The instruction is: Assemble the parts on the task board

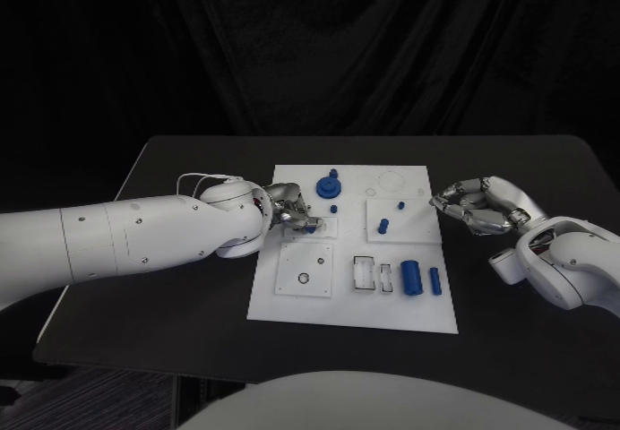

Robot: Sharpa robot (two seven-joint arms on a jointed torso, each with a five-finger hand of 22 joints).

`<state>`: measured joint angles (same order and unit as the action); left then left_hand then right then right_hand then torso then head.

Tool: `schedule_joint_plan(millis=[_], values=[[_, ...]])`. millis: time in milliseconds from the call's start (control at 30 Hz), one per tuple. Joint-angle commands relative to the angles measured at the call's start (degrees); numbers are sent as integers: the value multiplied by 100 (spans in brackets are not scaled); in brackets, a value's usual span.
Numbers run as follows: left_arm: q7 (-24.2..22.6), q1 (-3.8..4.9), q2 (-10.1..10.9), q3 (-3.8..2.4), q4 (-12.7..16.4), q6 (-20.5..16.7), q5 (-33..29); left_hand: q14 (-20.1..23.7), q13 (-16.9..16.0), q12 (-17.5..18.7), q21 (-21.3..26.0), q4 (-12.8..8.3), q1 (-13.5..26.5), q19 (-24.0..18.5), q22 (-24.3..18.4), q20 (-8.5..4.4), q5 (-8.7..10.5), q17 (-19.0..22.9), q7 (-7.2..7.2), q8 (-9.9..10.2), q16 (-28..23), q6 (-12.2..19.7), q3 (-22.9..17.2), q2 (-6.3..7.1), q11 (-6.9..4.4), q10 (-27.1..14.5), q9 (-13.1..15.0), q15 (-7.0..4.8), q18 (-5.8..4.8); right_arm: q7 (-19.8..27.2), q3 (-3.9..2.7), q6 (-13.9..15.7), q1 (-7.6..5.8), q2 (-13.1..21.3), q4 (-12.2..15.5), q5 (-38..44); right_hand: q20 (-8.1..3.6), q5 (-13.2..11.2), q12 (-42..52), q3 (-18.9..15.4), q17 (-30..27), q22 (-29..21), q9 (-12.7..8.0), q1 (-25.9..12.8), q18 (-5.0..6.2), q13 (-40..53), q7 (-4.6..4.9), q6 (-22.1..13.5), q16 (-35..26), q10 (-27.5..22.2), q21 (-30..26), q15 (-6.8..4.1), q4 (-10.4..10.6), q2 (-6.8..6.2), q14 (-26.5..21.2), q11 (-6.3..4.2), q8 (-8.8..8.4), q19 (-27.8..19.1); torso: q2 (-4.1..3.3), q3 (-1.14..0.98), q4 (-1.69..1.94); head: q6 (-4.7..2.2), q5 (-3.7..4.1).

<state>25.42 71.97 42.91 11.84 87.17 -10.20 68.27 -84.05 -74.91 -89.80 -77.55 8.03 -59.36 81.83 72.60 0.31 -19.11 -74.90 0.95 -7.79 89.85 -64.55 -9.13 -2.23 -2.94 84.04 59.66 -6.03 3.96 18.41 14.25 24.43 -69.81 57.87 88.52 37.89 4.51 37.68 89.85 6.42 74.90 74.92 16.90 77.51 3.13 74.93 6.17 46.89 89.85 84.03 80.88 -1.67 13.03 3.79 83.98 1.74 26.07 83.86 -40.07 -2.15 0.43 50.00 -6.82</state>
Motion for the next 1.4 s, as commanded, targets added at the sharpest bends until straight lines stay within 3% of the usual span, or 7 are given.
schedule_joint_plan(millis=[33, 433, 800, 1000, 1200, 1400], values=[[-11, -26, 5, 27, -14, 170, 7, -595, -1509, -20, 36, -73, -76, 19, 0, -11, -70, -1510, -18, 33, 15, 43, -40, -7, -27, 596, -40, -18, 41, -94, -3, -50, 14, -2, -3, 0, -25, 43, 15, 21, 1510, 1173, 4, 52, -60, 1507, -12, -45, 15, 597, -25, -30, -22, -14, 602, -8, 30, 93, -1, -1, 0, 0, -9], [-161, -26, 21, 27, 13, -34, 7, -595, -1509, -20, 38, -238, -146, 26, 24, -17, -243, -1510, -24, 66, 15, 39, -247, -1, -33, 596, -57, -23, 39, -97, -3, -59, 14, -6, -18, 0, -24, 58, 15, 35, 1510, 1173, 4, 62, -59, 1507, -11, -51, 15, 597, -27, -29, -35, -15, 602, -7, 35, 92, -4, -1, 2, 0, -2], [-389, -26, 183, 26, 224, -710, 7, -595, -1509, -20, 28, -429, -174, 45, 59, -25, -417, -1510, -39, 64, 15, -3, -498, 64, -45, 596, -48, -33, 33, -91, -3, -59, 16, 12, -12, 0, -24, 65, 15, 41, 1510, 1173, 3, 66, -60, 1507, -11, -53, 15, 597, -26, -29, -41, -14, 602, -6, 38, 92, -3, 0, 0, 0, 14], [-398, -26, 229, 26, 258, -853, 7, -595, -1509, -20, 34, -464, -150, 45, 57, -28, -476, -1510, -40, 64, 15, -13, -557, 97, -46, 596, -47, -34, 35, -94, -3, -56, 16, 17, -10, 0, -24, 65, 15, 41, 1510, 1173, 3, 66, -60, 1507, -11, -53, 15, 597, -26, -29, -41, -14, 602, -6, 38, 92, -5, 1, 4, 0, 15], [-364, -26, 192, 27, 222, -852, 7, -595, -1509, -20, 38, -441, -66, 46, 61, -27, -426, -1510, -34, 64, 15, -33, -603, 93, -42, 596, -47, -33, 35, -98, -3, -59, 16, 12, -8, 0, -24, 65, 15, 41, 1510, 1173, 3, 66, -60, 1507, -11, -53, 15, 597, -26, -29, -41, -14, 602, -6, 38, 92, -2, -1, 2, 0, -1], [-329, -27, 127, 28, 166, -820, 7, -595, -1509, -20, 51, -327, 157, 48, 67, -21, -121, -1510, -24, 65, 15, -69, -632, 78, -33, 596, -42, -25, 36, -101, -3, -59, 16, 13, -2, 0, -24, 65, 15, 41, 1510, 1173, 3, 66, -60, 1507, -11, -53, 15, 597, -26, -29, -41, -14, 602, -6, 38, 92, 0, -5, 1, 0, -12]])
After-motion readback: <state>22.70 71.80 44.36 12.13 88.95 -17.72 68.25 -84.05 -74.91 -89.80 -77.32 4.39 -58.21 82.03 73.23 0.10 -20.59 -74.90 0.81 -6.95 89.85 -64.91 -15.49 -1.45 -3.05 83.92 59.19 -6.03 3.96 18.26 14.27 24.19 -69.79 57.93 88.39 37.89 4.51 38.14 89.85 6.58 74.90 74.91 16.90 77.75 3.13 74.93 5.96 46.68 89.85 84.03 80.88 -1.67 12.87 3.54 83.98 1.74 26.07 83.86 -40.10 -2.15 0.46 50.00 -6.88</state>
